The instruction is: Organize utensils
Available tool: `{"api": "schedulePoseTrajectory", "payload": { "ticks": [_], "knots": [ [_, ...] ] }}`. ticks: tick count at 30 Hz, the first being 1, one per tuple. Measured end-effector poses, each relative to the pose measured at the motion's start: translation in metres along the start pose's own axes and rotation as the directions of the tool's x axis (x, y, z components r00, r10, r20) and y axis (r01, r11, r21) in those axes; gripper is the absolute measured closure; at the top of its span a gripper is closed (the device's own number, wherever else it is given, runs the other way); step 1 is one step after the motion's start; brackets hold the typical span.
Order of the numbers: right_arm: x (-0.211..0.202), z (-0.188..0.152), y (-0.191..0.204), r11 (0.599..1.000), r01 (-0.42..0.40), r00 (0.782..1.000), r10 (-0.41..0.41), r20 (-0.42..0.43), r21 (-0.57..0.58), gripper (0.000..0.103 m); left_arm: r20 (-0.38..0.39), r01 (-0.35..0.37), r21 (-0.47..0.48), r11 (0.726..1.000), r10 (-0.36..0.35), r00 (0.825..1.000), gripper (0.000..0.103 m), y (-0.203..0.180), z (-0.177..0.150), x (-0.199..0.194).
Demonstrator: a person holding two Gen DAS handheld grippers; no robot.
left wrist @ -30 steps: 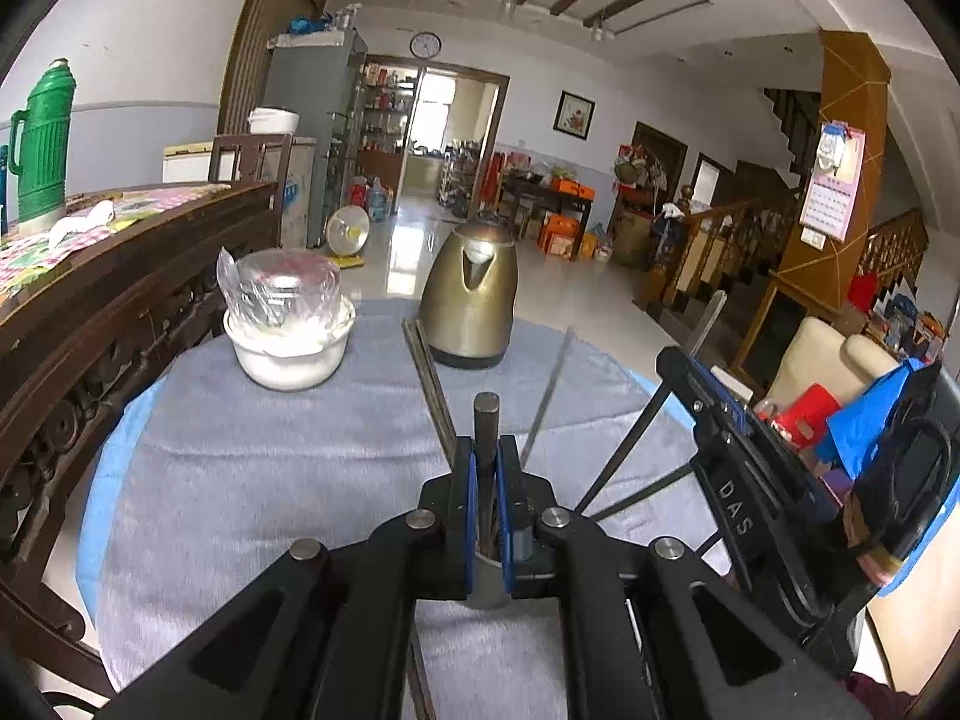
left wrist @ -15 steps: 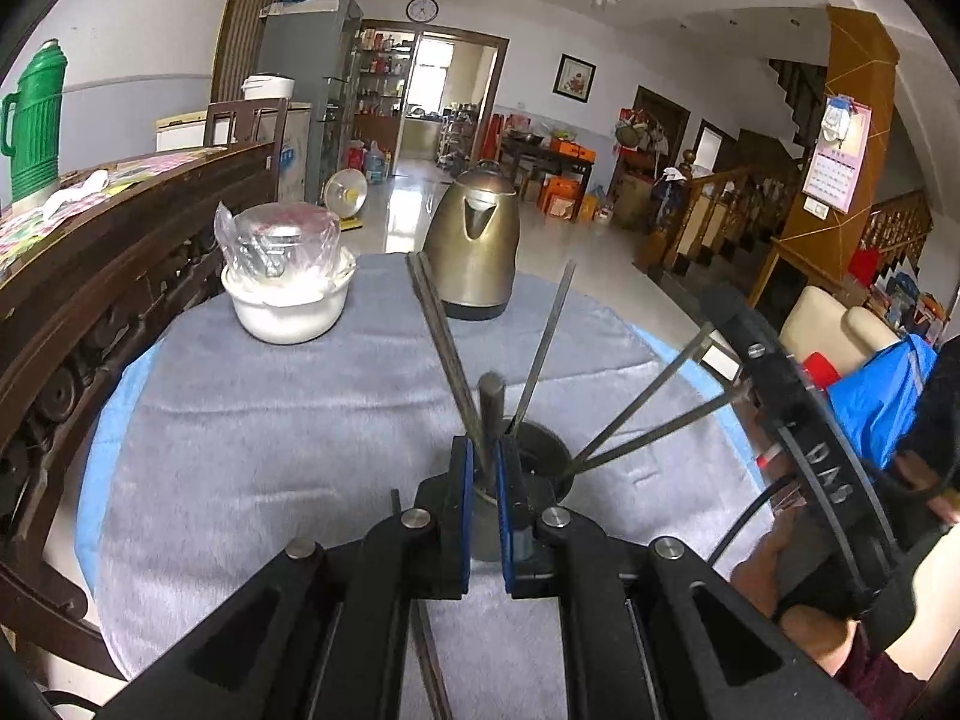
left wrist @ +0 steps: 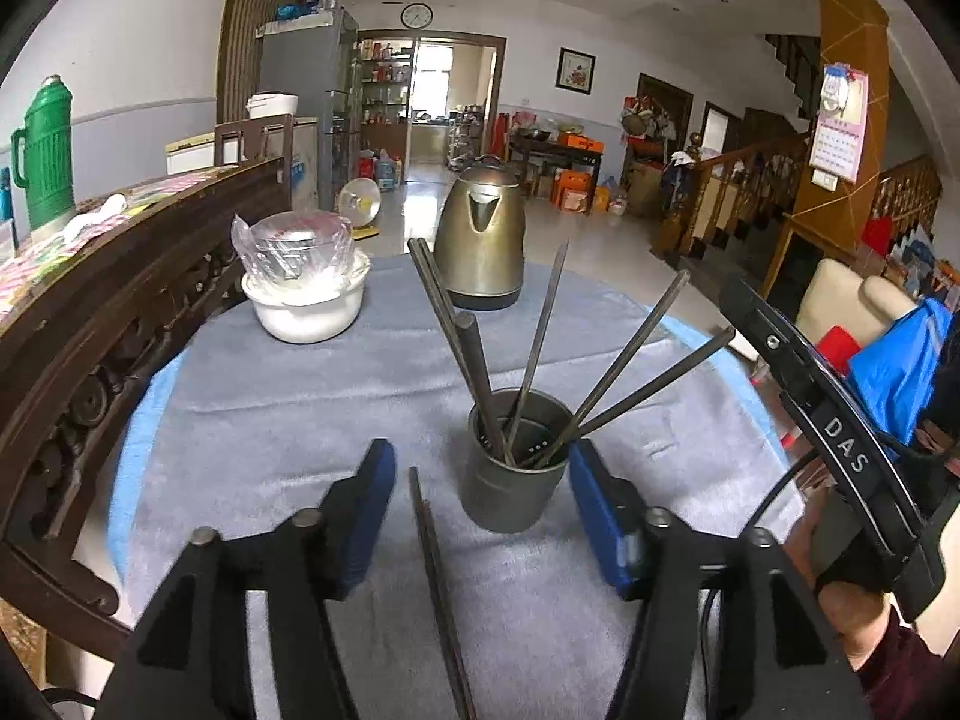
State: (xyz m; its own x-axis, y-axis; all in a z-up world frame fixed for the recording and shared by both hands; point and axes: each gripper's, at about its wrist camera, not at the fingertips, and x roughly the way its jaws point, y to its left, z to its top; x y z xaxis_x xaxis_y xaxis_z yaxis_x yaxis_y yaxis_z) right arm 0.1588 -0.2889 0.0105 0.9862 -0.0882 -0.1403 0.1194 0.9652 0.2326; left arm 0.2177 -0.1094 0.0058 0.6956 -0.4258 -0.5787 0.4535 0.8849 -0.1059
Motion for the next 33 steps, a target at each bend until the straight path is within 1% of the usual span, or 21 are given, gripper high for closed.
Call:
{"api": "schedulePoseTrajectory", "payload": {
  "ticks": [3, 9, 17, 26, 33],
  "knots": [
    [-0.008, -0.001, -0.006, 1.000, -0.001, 1.000, 0.001, -0.016, 0.015, 0.039, -0.004, -0.027, 0.017, 0.999, 0.027, 1.000, 0.034, -0.006, -0.003, -0.004],
    [-0.018, -0.008, -0.014, 1.000, -0.001, 0.998, 0.003, -0.061, 0.019, 0.039, -0.010, -0.090, 0.059, 0.994, 0.091, 0.996, 0.033, -0.015, -0.007, -0.008],
    [-0.024, -0.020, -0.022, 1.000, 0.007, 0.992, -0.004, -0.124, 0.020, 0.039, -0.005, -0.172, 0.100, 0.980, 0.173, 0.985, 0.030, -0.021, -0.009, -0.013],
    [-0.026, -0.031, -0.021, 1.000, 0.003, 0.982, 0.002, -0.188, 0.026, 0.039, -0.033, -0.237, 0.114, 0.965, 0.242, 0.970, 0.029, -0.014, -0.021, -0.010],
    [-0.027, -0.036, -0.015, 1.000, -0.014, 0.977, 0.020, -0.211, 0.028, 0.039, -0.050, -0.275, 0.103, 0.956, 0.281, 0.958, 0.029, -0.005, -0.028, -0.010]
  ]
}}
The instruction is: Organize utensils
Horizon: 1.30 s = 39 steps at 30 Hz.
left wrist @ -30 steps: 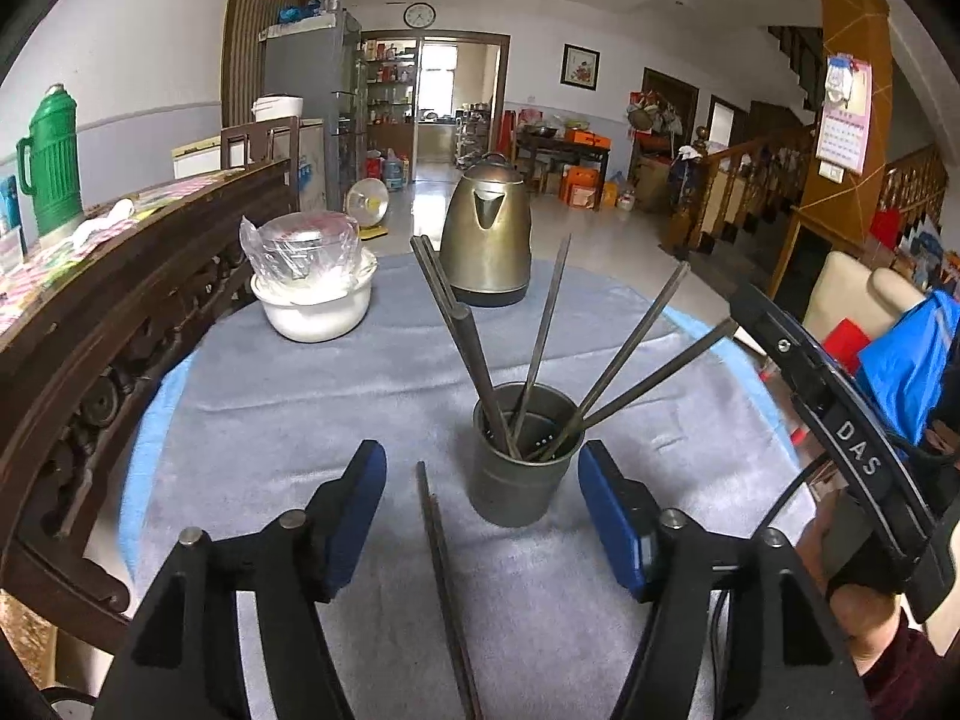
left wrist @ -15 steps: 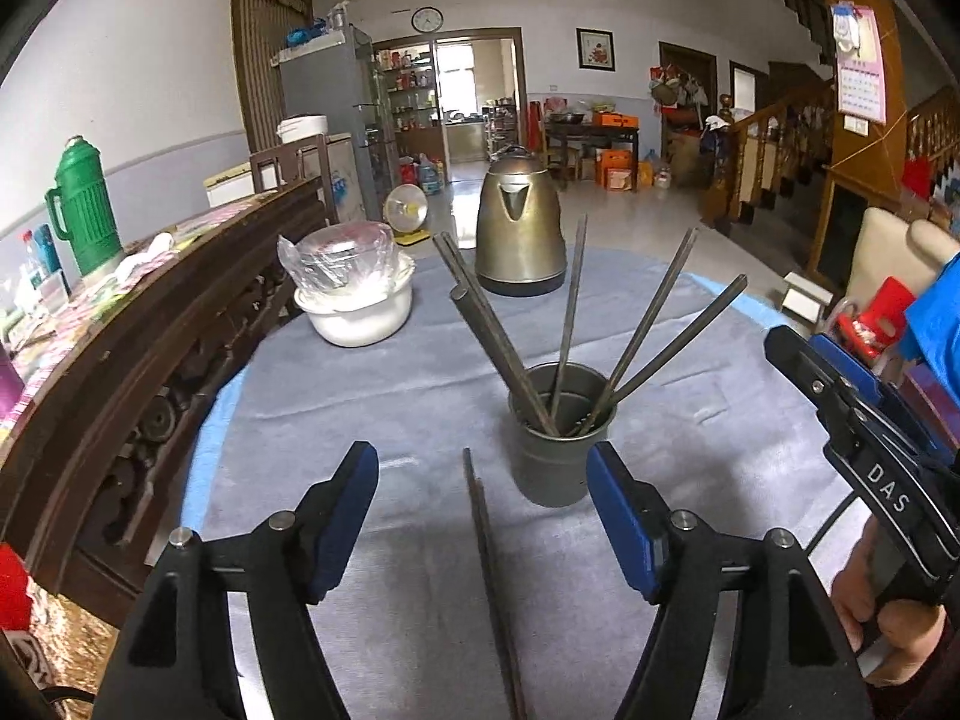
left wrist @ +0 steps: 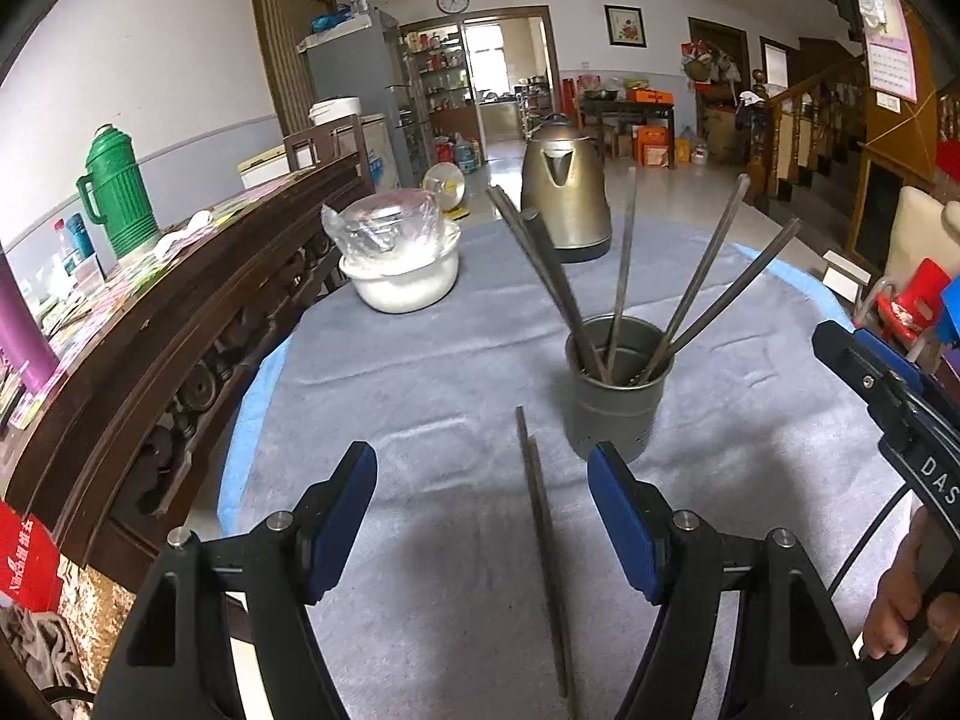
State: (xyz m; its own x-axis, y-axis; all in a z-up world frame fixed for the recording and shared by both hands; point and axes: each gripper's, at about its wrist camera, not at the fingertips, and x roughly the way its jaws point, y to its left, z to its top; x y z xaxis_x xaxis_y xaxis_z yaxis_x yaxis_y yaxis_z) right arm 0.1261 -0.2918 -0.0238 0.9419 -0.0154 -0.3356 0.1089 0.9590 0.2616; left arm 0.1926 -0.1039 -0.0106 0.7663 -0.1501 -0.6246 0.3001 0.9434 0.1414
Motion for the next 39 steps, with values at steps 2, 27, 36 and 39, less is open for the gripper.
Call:
{"api": "schedulePoseTrajectory", "payload": {
  "ticks": [2, 27, 36, 39],
  "knots": [
    [-0.001, -0.001, 0.002, 1.000, -0.002, 1.000, 0.002, -0.003, -0.003, 0.039, -0.002, -0.007, -0.005, 1.000, 0.007, 1.000, 0.029, 0.002, -0.001, 0.000],
    [0.021, -0.023, 0.020, 0.999, 0.008, 0.995, -0.013, -0.095, -0.046, 0.039, -0.103, 0.026, -0.014, 1.000, -0.027, 0.994, 0.029, 0.000, -0.025, 0.033],
    [0.038, -0.031, 0.014, 0.999, 0.017, 0.990, -0.021, -0.140, -0.035, 0.039, -0.146, 0.044, -0.002, 0.999, -0.044, 0.988, 0.029, -0.007, -0.031, 0.054],
    [0.044, -0.035, 0.012, 0.999, 0.018, 0.987, -0.024, -0.158, -0.035, 0.039, -0.163, 0.048, 0.000, 0.999, -0.047, 0.985, 0.029, -0.009, -0.033, 0.063]
  ]
}}
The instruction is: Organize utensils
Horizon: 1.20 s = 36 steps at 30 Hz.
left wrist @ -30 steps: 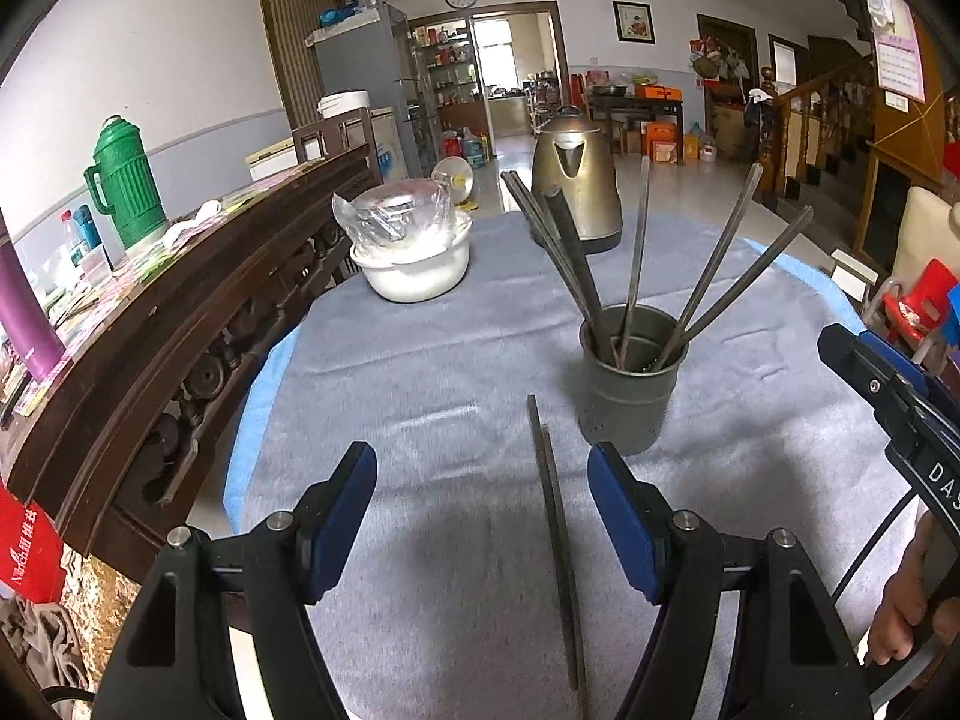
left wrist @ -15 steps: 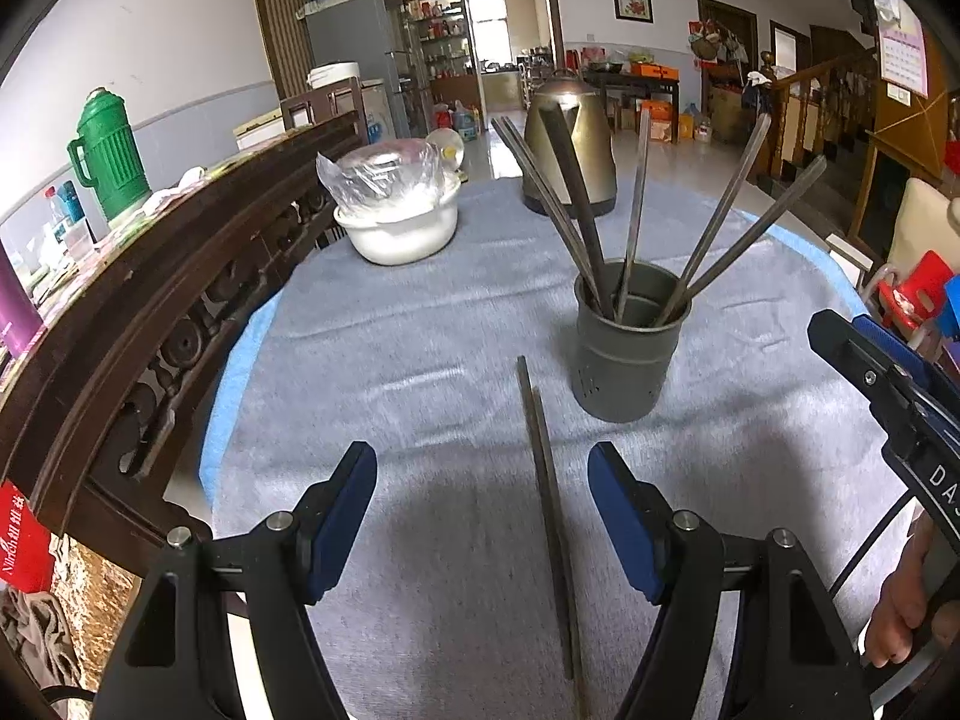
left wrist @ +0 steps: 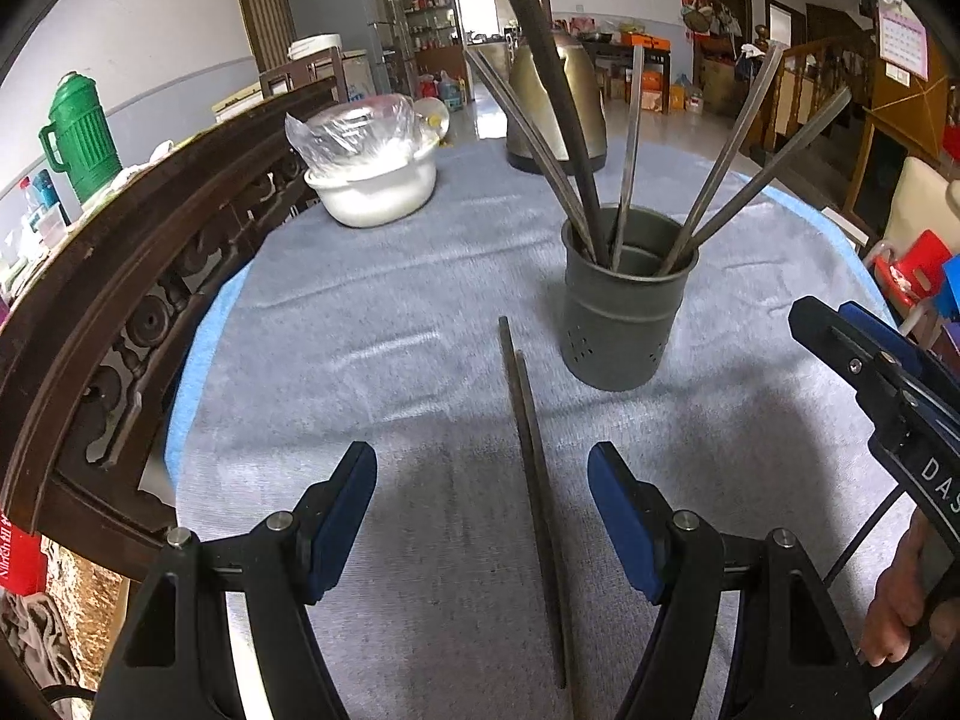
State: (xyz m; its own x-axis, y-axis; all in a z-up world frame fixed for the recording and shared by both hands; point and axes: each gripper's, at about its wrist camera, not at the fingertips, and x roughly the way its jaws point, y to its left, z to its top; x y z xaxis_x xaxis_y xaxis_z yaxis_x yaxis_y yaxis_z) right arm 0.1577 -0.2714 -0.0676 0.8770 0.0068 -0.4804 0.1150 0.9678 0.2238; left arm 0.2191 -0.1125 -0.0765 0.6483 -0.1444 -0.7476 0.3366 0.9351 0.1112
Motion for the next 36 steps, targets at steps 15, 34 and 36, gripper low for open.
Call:
{"api": "schedulePoseTrajectory", "payload": {
  "ticks": [15, 34, 36],
  "knots": [
    [0.023, -0.010, -0.009, 1.000, 0.011, 0.999, -0.010, -0.051, 0.026, 0.039, -0.048, 0.009, 0.020, 1.000, -0.008, 0.999, 0.029, -0.010, -0.002, 0.024],
    [0.067, -0.034, 0.058, 0.990, -0.135, 0.962, 0.119, -0.245, -0.049, 0.040, -0.090, -0.068, -0.171, 0.983, 0.053, 0.995, 0.029, 0.076, -0.018, 0.041],
    [0.073, -0.042, 0.068, 0.988, -0.140, 0.951, 0.116, -0.286, -0.063, 0.040, -0.092, -0.063, -0.180, 0.982, 0.047, 0.995, 0.029, 0.079, -0.021, 0.042]
  ]
}}
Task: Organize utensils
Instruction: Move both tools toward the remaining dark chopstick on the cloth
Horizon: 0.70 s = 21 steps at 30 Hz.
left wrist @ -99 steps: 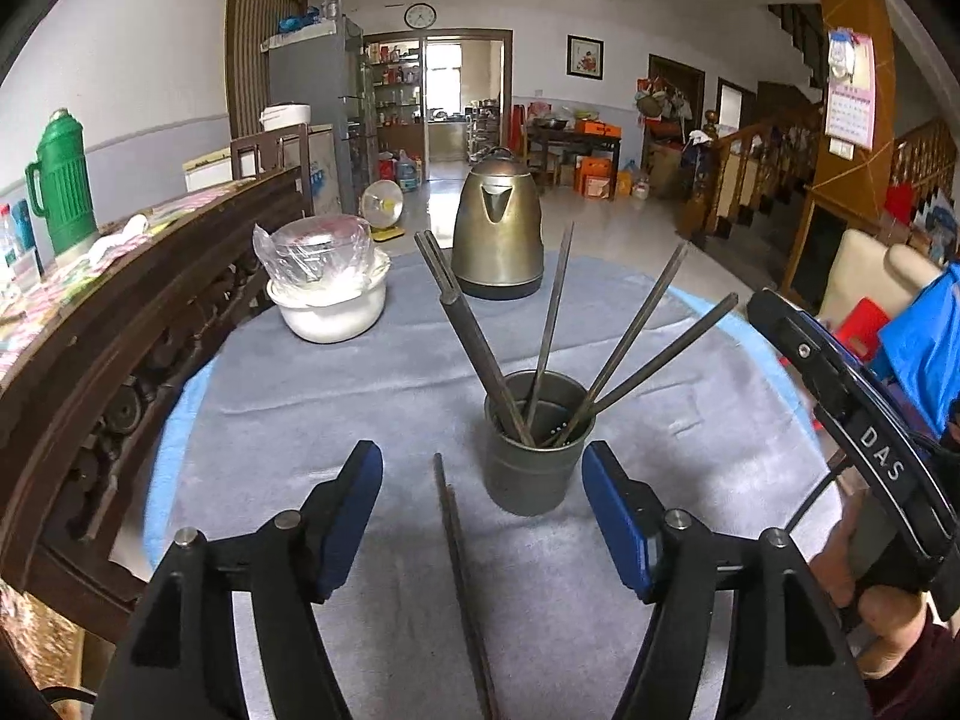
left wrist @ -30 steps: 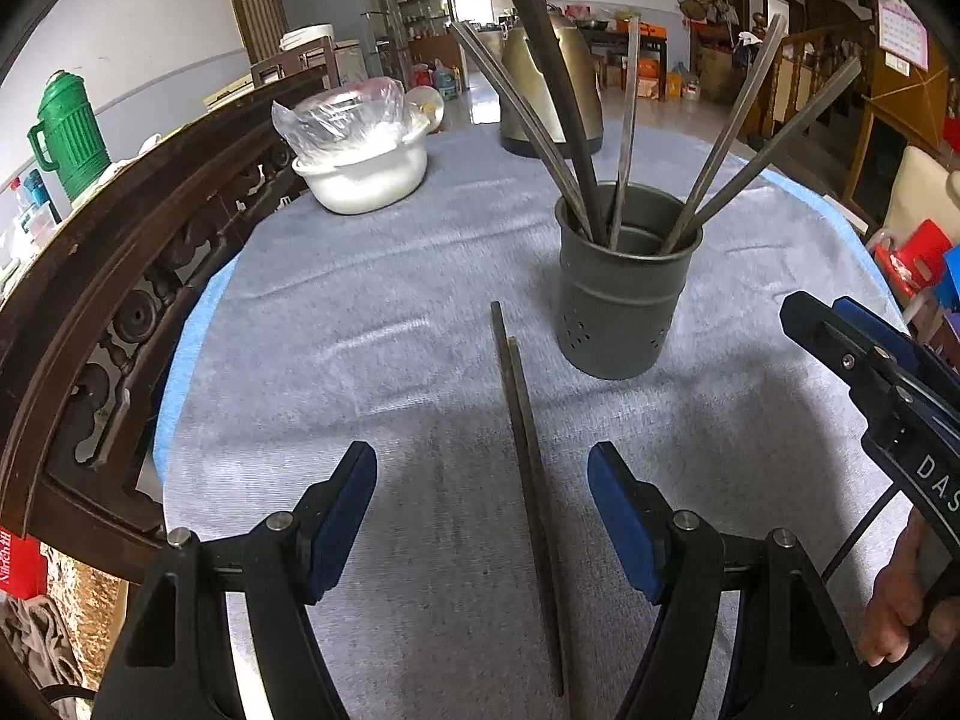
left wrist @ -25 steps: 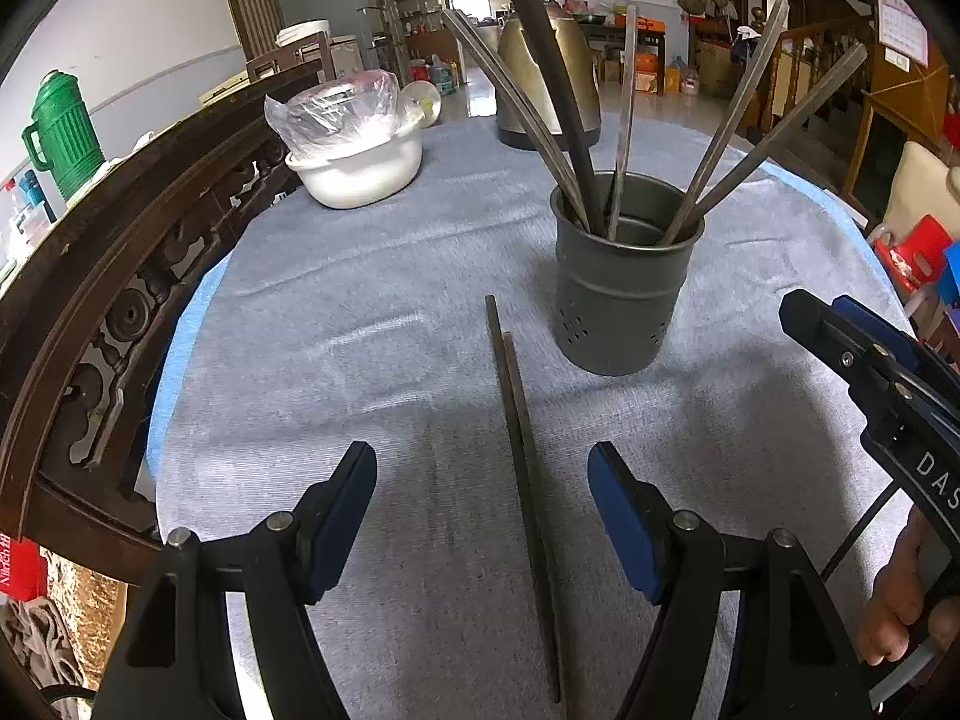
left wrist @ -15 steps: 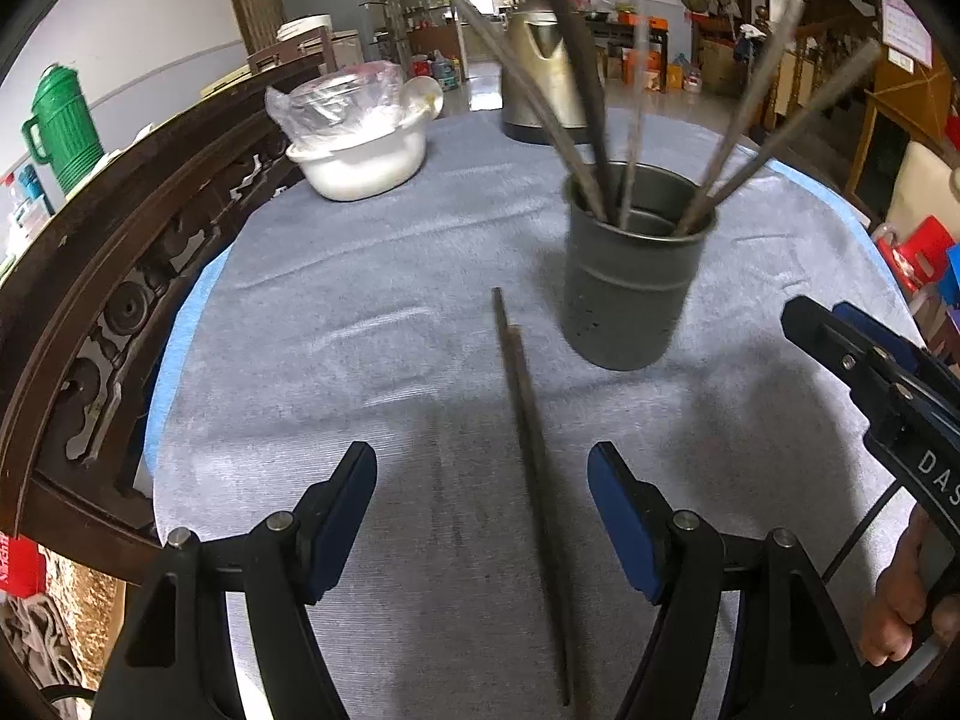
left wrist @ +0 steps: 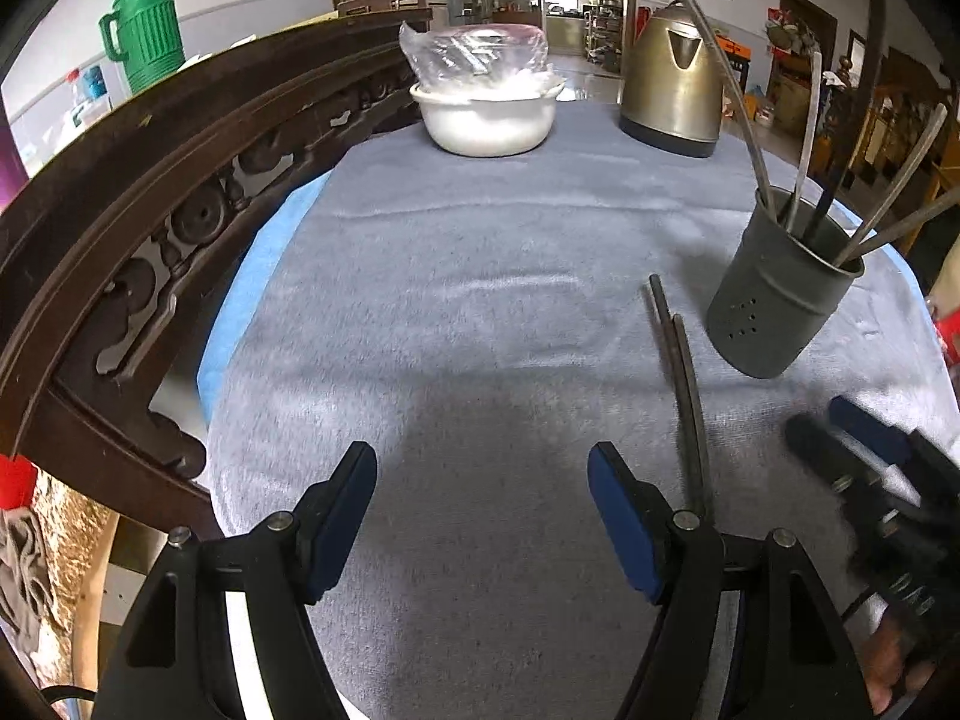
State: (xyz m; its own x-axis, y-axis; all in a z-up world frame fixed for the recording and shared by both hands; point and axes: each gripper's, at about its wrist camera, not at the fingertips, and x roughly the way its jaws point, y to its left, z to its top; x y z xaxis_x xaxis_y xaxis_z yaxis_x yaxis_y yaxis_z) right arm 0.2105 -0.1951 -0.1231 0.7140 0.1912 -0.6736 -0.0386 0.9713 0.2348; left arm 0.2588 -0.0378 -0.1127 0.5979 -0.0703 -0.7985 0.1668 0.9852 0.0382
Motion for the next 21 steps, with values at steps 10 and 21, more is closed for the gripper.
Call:
{"api": "schedulePoseTrajectory", "payload": {
  "ticks": [10, 21],
  "knots": [
    [0.036, -0.016, 0.020, 1.000, -0.021, 0.985, 0.018, -0.170, -0.017, 0.065, -0.020, 0.026, -0.042, 0.999, -0.027, 0.999, 0.029, 0.010, -0.006, 0.002],
    [0.034, -0.014, 0.013, 1.000, 0.014, 0.982, -0.017, -0.186, -0.018, 0.074, -0.022, 0.038, -0.052, 0.998, -0.039, 0.999, 0.029, 0.011, -0.007, -0.002]
  ]
}}
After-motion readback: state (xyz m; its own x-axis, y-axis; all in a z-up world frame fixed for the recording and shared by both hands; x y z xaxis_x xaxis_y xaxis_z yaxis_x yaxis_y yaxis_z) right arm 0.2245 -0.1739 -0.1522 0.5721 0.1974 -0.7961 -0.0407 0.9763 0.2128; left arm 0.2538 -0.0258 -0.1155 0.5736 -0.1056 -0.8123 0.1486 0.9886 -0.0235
